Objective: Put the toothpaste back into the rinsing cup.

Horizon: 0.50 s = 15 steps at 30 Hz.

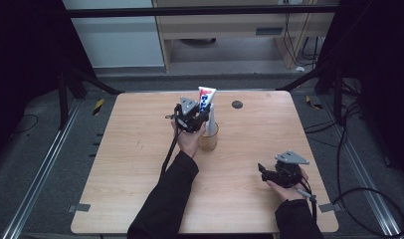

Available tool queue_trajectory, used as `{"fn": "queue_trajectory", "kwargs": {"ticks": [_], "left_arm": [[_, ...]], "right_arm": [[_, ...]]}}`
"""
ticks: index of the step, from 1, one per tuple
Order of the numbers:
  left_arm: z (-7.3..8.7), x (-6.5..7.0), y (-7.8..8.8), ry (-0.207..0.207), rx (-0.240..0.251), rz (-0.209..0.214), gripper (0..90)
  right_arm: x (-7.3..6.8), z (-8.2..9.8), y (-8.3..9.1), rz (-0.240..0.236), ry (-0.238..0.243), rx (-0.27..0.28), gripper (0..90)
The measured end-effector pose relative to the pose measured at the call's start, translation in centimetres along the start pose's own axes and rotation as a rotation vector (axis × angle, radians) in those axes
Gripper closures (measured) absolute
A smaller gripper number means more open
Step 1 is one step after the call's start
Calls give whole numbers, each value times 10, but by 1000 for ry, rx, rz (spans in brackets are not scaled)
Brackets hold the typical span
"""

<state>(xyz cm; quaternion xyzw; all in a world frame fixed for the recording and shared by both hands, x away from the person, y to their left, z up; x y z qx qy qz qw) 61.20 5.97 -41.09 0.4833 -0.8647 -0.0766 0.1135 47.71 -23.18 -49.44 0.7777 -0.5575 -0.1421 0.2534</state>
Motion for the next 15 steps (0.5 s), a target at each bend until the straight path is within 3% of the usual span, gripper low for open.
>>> {"fn": "queue_trajectory", "kwargs": {"ticks": [15], "left_arm": [[15,2,-2,-7,-29,10,676]], "right_arm": [[0,0,-1,5,6,-6,201]]}}
Point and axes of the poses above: each handheld gripper's, and its own axes: y roughly backward along the jaws, z roughly out of its underside, x roughly to its right, the point moved 2 cm from there along -y, roughly forward along the jaws, and after that the axes turned 2 degrees about z, right-handed, at the moved point
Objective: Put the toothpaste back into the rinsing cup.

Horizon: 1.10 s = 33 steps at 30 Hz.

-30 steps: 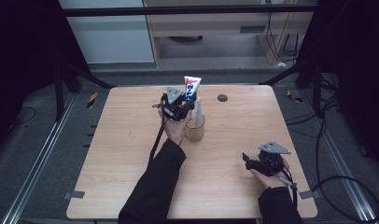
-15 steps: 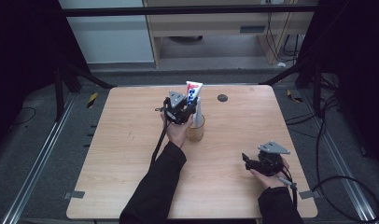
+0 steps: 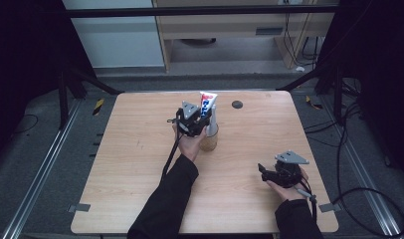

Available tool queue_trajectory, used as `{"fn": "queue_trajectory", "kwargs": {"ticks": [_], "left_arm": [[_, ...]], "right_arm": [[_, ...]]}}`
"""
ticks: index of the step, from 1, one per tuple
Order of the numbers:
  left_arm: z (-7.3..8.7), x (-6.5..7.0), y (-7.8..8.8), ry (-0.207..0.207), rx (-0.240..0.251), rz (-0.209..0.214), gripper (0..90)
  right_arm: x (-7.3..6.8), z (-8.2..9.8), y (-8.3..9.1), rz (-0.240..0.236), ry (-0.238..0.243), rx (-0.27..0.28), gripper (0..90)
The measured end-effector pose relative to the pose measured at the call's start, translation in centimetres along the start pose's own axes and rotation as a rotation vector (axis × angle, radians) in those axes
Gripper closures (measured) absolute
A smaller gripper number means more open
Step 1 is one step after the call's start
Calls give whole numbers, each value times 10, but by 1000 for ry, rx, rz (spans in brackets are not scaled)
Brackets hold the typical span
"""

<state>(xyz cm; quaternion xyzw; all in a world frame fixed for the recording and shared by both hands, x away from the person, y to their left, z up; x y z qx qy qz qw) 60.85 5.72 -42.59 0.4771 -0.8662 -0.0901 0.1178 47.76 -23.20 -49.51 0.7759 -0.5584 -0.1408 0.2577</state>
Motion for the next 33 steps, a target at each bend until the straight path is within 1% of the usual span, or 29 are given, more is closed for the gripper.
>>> {"fn": "queue_trajectory", "kwargs": {"ticks": [6,11,15,18,22,24,26,27,29,33], "left_arm": [[5,1,0,1,-11,5,673],[7,1,1,-16,-20,1,670],[9,1,1,-9,-42,11,664],[10,0,1,-13,-46,16,659],[9,0,3,-25,-60,20,648],[10,0,4,-35,-67,14,640],[12,0,6,-42,-77,13,631],[13,0,7,-42,-78,21,619],[15,0,9,-51,-90,14,599],[19,-2,13,-64,-110,16,593]], "right_arm": [[0,0,0,0,-2,0,201],[0,0,0,0,0,-1,201],[0,0,0,1,0,0,200],[0,0,0,1,0,-1,201],[0,0,0,-1,-4,0,200],[0,0,0,0,-4,1,200],[0,0,0,1,-1,1,200],[0,0,0,1,-1,1,200],[0,0,0,1,-2,1,200],[-1,0,0,0,2,0,200]]}}
Point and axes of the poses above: each handheld gripper's, and its own axes: y roughly backward along the jaws, z roughly out of its underside, x roughly to its right, the point moved 2 cm from there along -y, roughly forward along the jaws, and after that the axes turned 2 degrees about z, right-handed, at the moved point
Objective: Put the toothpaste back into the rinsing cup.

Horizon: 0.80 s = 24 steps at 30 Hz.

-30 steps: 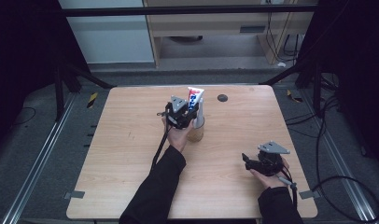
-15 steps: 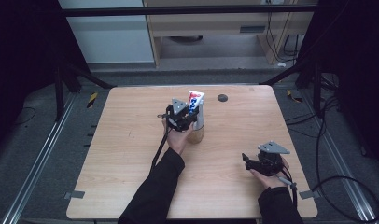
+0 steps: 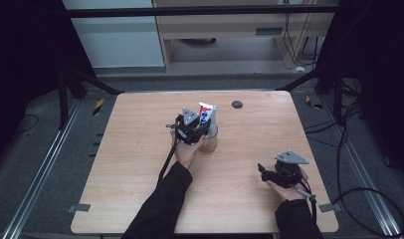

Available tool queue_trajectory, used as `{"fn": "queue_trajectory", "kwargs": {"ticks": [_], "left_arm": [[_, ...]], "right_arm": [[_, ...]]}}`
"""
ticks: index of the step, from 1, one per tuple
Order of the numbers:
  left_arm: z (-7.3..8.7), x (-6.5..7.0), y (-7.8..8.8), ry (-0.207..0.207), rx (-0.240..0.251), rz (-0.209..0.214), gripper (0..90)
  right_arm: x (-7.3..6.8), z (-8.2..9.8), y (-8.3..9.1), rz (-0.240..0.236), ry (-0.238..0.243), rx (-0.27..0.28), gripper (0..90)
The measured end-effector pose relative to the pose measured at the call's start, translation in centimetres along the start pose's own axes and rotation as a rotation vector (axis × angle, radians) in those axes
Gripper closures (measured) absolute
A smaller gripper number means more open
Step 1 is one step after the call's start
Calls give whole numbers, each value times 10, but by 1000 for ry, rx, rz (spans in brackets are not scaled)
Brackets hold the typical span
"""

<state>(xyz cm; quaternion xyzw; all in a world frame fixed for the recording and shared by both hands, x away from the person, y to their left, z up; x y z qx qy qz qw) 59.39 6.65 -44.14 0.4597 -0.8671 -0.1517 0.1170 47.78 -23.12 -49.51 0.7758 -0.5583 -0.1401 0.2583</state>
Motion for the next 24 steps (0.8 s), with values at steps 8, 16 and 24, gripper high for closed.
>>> {"fn": "queue_trajectory", "kwargs": {"ticks": [8,16,24], "left_arm": [[6,-1,7,-19,-25,21,530],[5,-5,22,-54,-43,25,420],[-5,-7,56,-107,-19,14,423]], "right_arm": [[-1,0,0,-1,-1,-1,200],[-1,0,0,-3,-3,-3,200],[-1,0,-2,1,-4,-3,200]]}}
Point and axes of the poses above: each handheld gripper's, and its own axes: y roughly backward along the jaws, z roughly out of its underside, x roughly to its right, the point moved 2 cm from there along -y, roughly forward along the jaws, and after that the axes turned 2 degrees about z, right-handed, at the moved point
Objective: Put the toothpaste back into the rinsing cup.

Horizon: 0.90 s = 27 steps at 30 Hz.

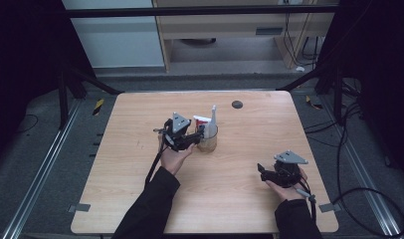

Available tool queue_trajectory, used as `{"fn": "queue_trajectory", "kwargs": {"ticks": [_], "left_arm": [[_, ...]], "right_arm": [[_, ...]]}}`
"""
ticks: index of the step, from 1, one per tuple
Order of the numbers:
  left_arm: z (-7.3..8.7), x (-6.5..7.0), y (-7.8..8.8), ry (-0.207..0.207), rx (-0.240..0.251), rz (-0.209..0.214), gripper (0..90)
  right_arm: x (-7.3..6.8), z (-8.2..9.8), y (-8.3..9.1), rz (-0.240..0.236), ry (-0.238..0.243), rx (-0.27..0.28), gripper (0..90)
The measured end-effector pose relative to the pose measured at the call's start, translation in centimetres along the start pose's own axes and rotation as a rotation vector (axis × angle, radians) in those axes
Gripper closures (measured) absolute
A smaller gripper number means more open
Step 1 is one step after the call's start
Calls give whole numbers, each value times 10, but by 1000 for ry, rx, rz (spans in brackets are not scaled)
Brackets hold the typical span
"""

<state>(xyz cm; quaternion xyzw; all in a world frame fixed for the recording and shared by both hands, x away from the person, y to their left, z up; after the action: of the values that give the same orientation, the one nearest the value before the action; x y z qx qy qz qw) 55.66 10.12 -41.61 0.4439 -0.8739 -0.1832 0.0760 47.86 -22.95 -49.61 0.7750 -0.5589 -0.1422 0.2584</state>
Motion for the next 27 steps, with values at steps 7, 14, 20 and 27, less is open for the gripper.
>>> {"fn": "queue_trajectory", "kwargs": {"ticks": [7,14,20,27], "left_arm": [[10,-19,28,-4,-62,-45,401],[37,-49,58,44,-127,-71,381],[60,-65,83,59,-152,-93,358],[96,-74,99,64,-222,-109,335]], "right_arm": [[-1,-1,2,2,5,7,197],[1,0,3,4,-10,-3,193],[2,0,4,4,-14,-2,191],[4,1,5,7,-20,-8,185]]}}
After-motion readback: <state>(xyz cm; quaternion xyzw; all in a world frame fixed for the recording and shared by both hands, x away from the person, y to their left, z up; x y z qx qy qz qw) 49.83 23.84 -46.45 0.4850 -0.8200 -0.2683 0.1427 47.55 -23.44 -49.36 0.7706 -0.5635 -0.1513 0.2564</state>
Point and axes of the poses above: each handheld gripper's, and its own axes: y roughly backward along the jaws, z roughly out of its underside, x roughly to its right, the point moved 2 cm from there along -y, roughly forward along the jaws, and after that the axes turned 2 degrees about z, right-handed, at the moved point
